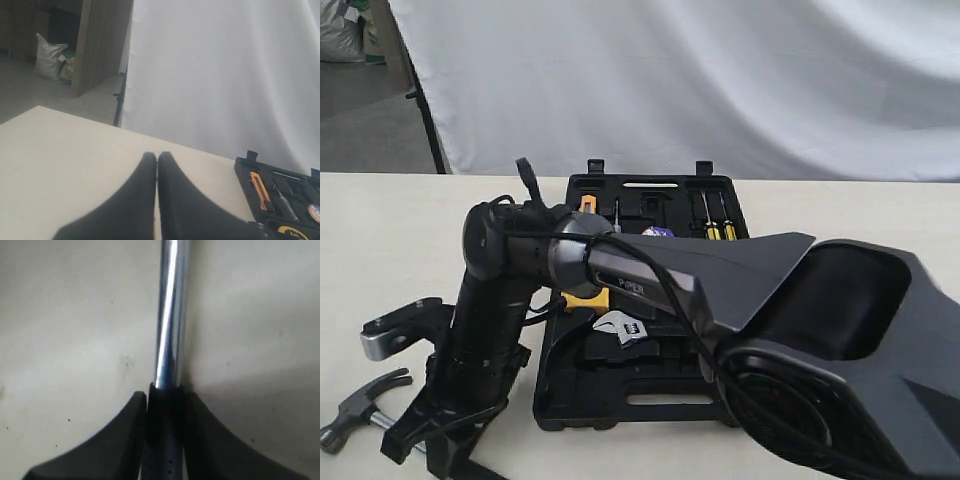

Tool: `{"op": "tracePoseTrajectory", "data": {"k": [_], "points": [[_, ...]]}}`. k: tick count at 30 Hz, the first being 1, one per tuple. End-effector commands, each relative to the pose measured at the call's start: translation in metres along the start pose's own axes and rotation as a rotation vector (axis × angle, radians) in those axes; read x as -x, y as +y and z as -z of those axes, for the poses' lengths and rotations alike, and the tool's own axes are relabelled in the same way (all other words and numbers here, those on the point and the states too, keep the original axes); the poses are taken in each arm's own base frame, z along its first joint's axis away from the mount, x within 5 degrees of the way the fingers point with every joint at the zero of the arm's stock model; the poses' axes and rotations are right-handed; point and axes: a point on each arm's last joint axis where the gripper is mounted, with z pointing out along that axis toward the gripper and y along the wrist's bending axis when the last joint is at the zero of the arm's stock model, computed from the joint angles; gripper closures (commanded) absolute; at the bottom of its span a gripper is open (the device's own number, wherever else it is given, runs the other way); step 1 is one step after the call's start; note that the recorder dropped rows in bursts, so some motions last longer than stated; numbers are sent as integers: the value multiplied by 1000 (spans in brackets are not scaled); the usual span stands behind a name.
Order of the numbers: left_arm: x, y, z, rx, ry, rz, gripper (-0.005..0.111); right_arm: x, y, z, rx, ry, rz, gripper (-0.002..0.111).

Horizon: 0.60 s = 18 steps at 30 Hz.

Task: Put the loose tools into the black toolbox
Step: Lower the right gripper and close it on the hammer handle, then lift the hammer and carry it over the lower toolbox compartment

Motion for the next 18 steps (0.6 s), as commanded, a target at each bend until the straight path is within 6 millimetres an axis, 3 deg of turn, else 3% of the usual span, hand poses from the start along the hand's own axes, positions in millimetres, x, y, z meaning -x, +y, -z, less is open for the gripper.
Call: {"op": "tracePoseTrajectory", "data": {"k": [1,13,15,18], "points": [[2,1,0,21,-20,0,106,-13,14,-7,-55,94,48,109],[2,1,0,21,-20,0,106,-15,21,-9,-211,156,47,108],[2,1,0,21,-20,0,106,-15,21,-10,-249,169,45,101],[2,1,0,21,-20,0,106,-15,21,-10,-258,170,37,77]]}}
